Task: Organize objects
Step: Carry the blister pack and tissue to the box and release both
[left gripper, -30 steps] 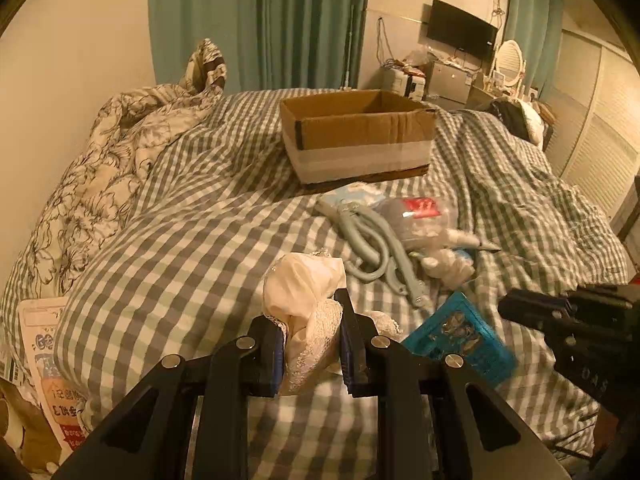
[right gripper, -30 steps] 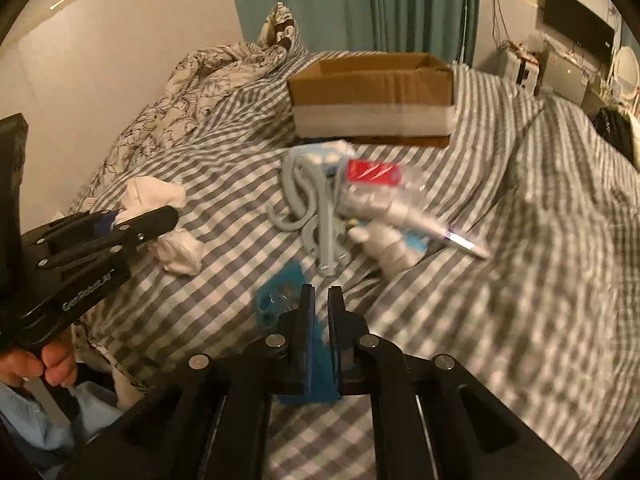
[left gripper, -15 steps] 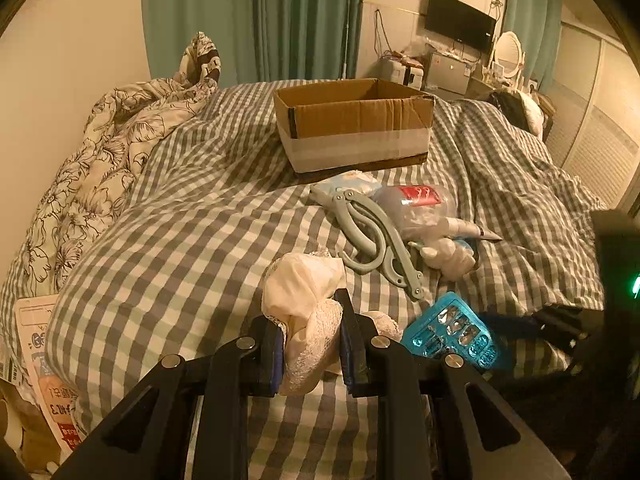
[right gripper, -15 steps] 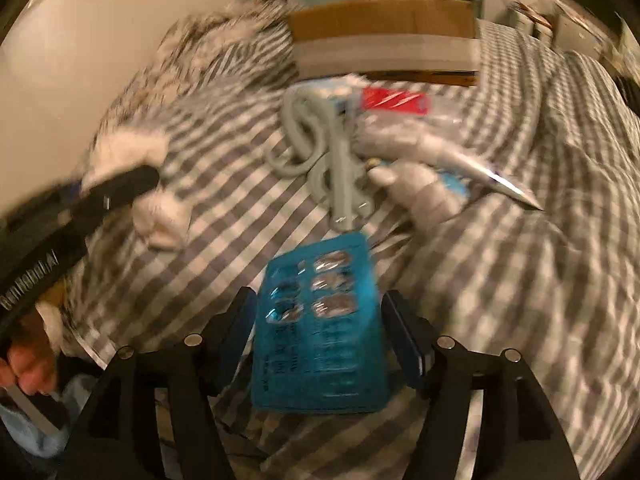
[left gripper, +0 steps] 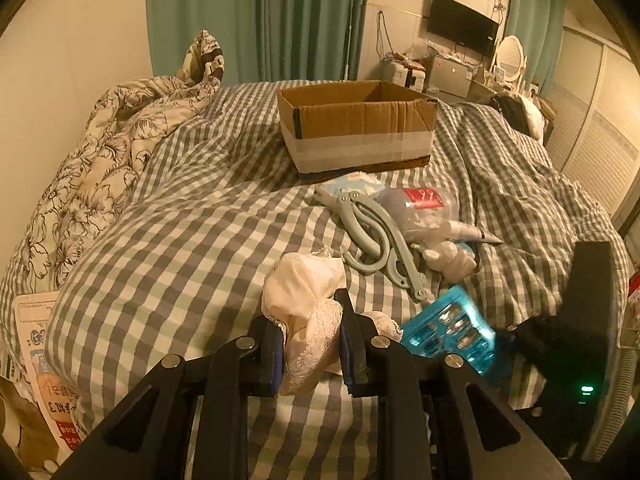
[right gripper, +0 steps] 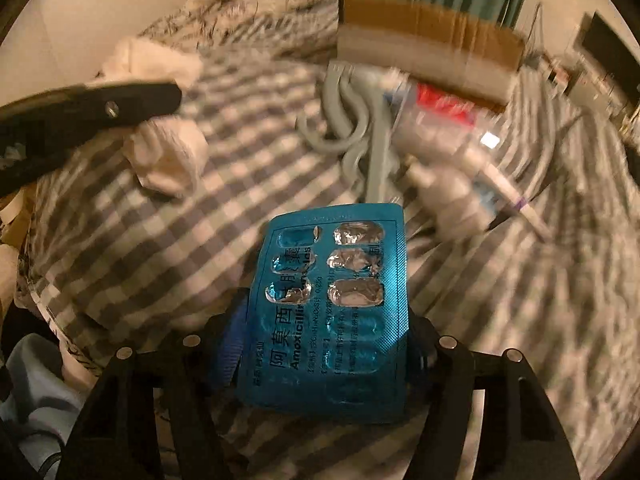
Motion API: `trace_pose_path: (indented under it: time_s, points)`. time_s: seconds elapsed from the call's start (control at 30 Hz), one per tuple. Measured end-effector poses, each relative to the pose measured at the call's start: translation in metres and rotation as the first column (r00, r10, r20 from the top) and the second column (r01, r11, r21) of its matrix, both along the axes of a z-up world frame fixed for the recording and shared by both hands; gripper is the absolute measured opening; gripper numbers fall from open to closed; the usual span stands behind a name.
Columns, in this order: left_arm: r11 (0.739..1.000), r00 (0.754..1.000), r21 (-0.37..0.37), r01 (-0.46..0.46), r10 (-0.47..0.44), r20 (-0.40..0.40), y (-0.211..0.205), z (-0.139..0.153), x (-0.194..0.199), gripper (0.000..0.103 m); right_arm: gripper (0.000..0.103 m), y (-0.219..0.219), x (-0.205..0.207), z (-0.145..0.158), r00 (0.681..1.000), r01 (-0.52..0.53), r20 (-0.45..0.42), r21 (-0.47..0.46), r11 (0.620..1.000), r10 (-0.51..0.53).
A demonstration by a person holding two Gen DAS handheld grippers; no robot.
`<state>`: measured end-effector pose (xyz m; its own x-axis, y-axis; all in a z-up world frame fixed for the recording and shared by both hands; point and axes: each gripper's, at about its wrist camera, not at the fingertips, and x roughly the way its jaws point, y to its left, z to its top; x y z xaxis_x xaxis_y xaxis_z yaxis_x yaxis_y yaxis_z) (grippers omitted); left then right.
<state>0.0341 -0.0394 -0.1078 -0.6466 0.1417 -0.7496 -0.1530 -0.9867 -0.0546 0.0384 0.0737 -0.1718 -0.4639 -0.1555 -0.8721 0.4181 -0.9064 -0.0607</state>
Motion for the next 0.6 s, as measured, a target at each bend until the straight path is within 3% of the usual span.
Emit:
trace_pose_path:
  time_s: [0.2, 0.6]
  points:
    - [1.000, 1.000, 0.031, 0.001, 0.000, -0.027, -0.001, 0.018, -0.017, 0.022, 0.066, 0.016, -0.015, 0.059, 0.988, 0.015, -0.151, -0.034, 0.999, -0.020]
    - [1.000, 0.985, 0.029, 0.012, -0.007, -0.173, 0.025, 0.100, -0.112, 0.022, 0.066, 0.040, -0.123, 0.178, 0.938, 0.040, -0.335, -0.156, 0.987, -0.091]
